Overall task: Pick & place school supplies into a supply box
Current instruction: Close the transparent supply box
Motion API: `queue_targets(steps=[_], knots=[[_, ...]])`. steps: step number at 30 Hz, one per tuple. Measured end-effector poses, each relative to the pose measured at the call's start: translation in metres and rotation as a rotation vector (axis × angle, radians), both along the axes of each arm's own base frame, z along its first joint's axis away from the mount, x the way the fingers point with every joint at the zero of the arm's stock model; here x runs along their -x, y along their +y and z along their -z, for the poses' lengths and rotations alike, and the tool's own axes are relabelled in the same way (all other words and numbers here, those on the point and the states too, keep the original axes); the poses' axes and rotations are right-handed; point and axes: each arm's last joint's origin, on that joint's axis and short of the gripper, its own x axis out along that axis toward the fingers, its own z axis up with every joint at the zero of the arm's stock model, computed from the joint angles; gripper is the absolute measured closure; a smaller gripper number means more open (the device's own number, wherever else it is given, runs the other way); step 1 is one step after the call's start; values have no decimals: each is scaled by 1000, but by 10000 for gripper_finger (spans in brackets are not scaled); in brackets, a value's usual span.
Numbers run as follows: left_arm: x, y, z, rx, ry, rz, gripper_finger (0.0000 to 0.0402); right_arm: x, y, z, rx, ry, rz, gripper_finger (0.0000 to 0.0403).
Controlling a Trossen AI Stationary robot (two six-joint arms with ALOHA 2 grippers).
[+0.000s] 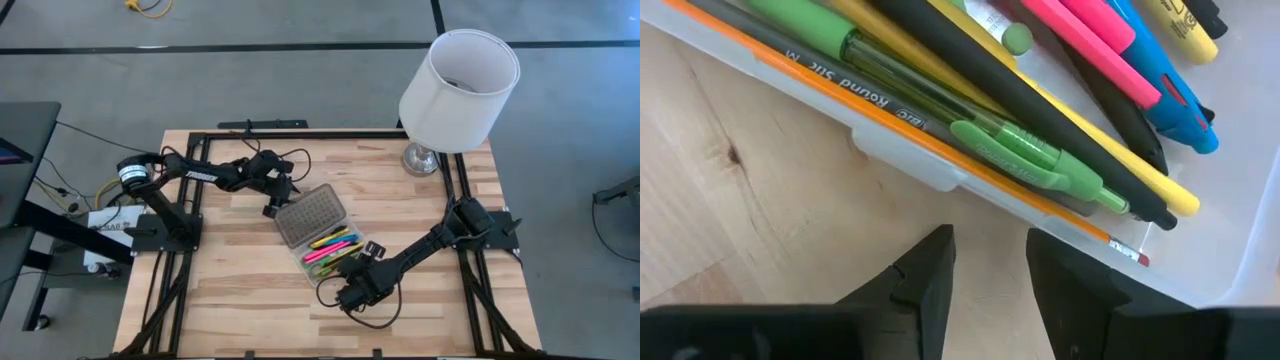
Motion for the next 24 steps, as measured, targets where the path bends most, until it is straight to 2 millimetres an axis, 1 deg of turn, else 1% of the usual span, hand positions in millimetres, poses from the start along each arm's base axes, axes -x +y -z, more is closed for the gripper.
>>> queue_targets(steps=[7, 13, 17, 24], knots=[[4, -6, -23, 28, -84, 73, 251, 0, 0, 0, 2, -1, -1, 275], [8, -10, -37, 49, -134, 122, 251, 0, -1, 0, 23, -8, -1, 275], [7, -17, -43, 45, -153, 143, 251, -1, -3, 1, 28, -10, 4, 275], [0, -36, -44, 48, -159, 218, 251, -3, -6, 1, 47, -22, 3, 275]])
